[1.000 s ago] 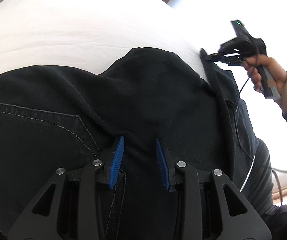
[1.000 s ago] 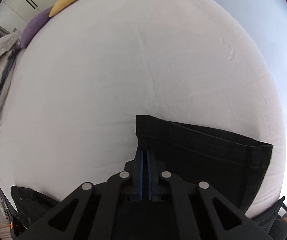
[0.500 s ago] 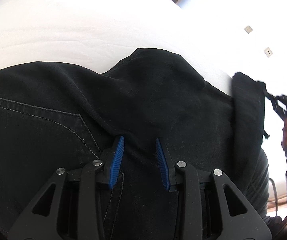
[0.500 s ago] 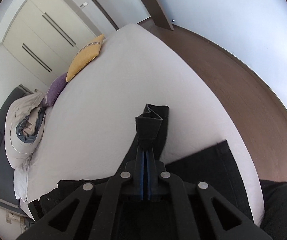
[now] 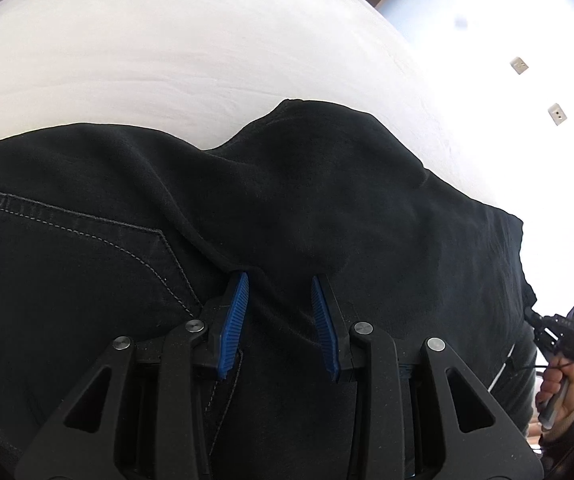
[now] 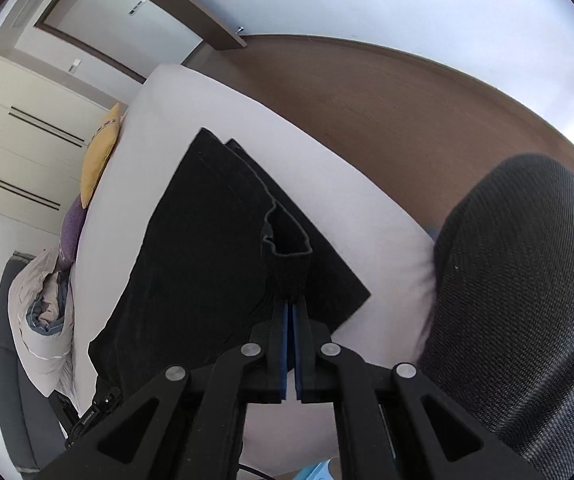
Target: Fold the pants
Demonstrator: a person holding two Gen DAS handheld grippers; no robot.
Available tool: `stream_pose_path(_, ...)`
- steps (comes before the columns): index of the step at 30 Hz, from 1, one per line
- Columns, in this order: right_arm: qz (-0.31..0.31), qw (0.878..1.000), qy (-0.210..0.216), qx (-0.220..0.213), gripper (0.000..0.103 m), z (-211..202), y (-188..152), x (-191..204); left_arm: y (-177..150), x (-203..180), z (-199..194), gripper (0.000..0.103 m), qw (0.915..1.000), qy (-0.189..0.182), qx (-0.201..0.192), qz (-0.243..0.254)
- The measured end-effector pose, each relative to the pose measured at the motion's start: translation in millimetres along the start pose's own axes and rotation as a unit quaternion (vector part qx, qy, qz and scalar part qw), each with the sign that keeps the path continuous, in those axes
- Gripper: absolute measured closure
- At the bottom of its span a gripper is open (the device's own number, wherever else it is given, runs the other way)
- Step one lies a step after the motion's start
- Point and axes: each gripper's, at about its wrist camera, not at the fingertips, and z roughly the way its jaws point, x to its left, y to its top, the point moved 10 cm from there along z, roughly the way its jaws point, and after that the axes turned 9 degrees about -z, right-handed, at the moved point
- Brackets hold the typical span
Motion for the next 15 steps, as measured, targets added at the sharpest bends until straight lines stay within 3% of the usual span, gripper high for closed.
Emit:
stream_pose_path(6, -0.006, 1.0, 0.012, -0.002, 0.1, -7, -1, -4, 0, -5, 6, 0.07, 0.9997, 0.023, -0.007, -0.008)
stream_pose_path(15, 0.032, 0.999, -0.006, -0.001, 0.102, -18, -4, -40, 0, -21, 11, 0.07, 0.9991, 0.04, -0.007, -0.005)
